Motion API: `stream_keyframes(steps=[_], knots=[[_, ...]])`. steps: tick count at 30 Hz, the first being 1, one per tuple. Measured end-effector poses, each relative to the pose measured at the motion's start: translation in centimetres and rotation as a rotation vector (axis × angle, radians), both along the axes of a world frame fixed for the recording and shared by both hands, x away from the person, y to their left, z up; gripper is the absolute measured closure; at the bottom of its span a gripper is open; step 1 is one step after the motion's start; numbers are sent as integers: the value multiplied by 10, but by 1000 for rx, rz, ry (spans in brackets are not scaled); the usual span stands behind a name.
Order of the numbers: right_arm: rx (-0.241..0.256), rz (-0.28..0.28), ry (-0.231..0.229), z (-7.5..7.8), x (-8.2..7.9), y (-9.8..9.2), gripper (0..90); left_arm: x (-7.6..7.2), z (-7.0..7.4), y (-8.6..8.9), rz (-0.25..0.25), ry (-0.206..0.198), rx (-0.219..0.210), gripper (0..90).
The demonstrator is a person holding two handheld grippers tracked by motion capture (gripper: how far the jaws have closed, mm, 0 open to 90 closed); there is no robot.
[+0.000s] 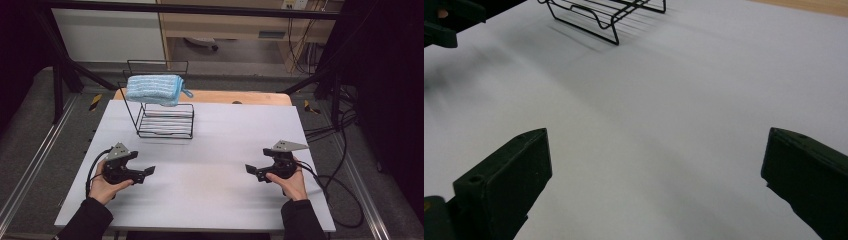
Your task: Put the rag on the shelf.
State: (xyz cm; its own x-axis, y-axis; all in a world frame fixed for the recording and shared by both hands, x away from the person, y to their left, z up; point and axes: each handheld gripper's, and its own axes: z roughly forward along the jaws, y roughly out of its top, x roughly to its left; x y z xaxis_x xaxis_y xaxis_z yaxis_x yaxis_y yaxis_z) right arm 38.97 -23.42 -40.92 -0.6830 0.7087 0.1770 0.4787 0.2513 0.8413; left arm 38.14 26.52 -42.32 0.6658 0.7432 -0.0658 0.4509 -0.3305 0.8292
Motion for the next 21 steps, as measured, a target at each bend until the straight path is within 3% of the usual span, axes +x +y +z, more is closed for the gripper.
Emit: stream_keyframes(steps=[7, 11, 14, 21], knots=[[1, -15, 35, -21, -10, -21, 6, -5, -11, 4, -14, 26, 27, 94], [1, -26, 37, -27, -15, -30, 6, -7, -14, 4, -16, 29, 21, 94], [-26, -37, 43, -31, -18, -34, 6, -8, -16, 4, -18, 36, 26, 94], [-32, -35, 56, -35, -21, -34, 6, -10, -17, 5, -17, 34, 29, 93]])
